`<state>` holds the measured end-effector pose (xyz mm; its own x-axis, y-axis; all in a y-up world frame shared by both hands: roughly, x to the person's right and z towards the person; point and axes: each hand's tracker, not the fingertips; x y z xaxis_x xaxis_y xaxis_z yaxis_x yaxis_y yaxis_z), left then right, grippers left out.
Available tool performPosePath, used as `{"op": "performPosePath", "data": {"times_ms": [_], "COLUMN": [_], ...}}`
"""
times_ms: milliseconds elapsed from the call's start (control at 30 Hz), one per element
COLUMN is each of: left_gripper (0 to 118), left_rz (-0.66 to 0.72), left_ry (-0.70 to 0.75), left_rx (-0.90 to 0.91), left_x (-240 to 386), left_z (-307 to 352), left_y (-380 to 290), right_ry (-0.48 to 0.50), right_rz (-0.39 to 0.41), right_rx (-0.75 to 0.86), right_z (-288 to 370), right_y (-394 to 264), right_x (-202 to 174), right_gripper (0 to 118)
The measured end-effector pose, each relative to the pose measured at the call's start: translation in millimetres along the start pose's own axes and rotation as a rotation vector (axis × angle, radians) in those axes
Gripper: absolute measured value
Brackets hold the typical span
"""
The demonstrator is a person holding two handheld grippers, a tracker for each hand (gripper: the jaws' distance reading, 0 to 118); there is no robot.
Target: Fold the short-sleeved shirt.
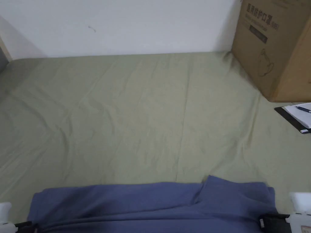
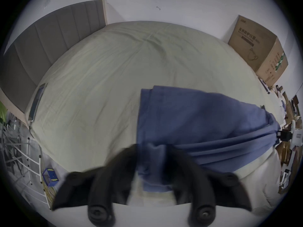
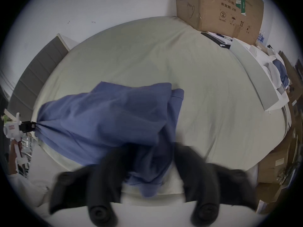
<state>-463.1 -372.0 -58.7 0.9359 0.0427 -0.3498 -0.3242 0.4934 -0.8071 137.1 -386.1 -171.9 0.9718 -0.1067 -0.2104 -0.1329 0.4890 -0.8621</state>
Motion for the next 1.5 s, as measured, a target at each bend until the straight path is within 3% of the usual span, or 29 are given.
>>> {"op": "performPosePath", "data": {"times_ms": [33,67,167,267,300,333,367,400,433,467,500,700,733,767,800,833,867,900,1200,1500], "left_gripper": [96,102,103,103,102,100,92,74,34,6,0,0,1,13,39,81,103,112,113,112], "left_rz": [0.002,0.014,0.115,0.195,0.215,0.228,0.24,0.239,0.23,0.235,0.237,0.246,0.269,0.302,0.322,0.362,0.381,0.395,0.592,0.567], "left_ry": [0.037,0.023,-0.062,-0.102,-0.126,-0.152,-0.165,-0.187,-0.194,-0.192,-0.202,-0.235,-0.253,-0.302,-0.338,-0.402,-0.444,-0.472,-0.63,-0.805], "left_rx": [0.007,0.014,0.08,0.126,0.144,0.159,0.186,0.208,0.21,0.208,0.203,0.154,0.158,0.168,0.177,0.177,0.159,0.145,0.026,-0.009], "left_x": [1,-1,-12,-20,-20,-19,-18,-17,-13,-10,-9,-23,-30,-38,-47,-55,-63,-69,-99,-97], "left_z": [2,5,29,50,57,64,71,75,78,77,75,54,52,49,47,49,42,35,-31,-54], "left_y": [2,3,9,11,10,9,7,5,2,0,-3,-17,-19,-20,-21,-17,-16,-16,-18,-1], "right_ry": [-0.025,-0.031,-0.002,-0.006,-0.004,0.006,0.018,0.016,0.016,0.022,0.044,0.132,0.138,0.14,0.141,0.145,0.151,0.154,0.193,0.211], "right_rz": [-0.008,-0.015,-0.064,-0.044,-0.038,-0.027,-0.017,-0.016,-0.017,-0.024,-0.025,-0.007,0.006,0.023,0.035,0.046,0.054,0.056,0.049,0.046], "right_rx": [0.007,0.009,0.089,0.171,0.204,0.245,0.265,0.285,0.314,0.327,0.336,0.317,0.308,0.301,0.293,0.283,0.276,0.269,0.191,0.165], "right_z": [0,3,25,51,58,64,69,71,71,69,68,49,46,43,42,40,37,36,31,31], "right_y": [-2,-2,1,10,12,16,19,21,23,24,26,32,33,33,34,35,35,36,42,46], "right_x": [-1,-1,1,-8,-14,-21,-29,-37,-47,-55,-63,-106,-112,-118,-122,-127,-129,-132,-147,-162], "right_gripper": [100,98,98,94,86,65,45,25,9,5,0,0,0,0,0,0,0,0,0,0]}}
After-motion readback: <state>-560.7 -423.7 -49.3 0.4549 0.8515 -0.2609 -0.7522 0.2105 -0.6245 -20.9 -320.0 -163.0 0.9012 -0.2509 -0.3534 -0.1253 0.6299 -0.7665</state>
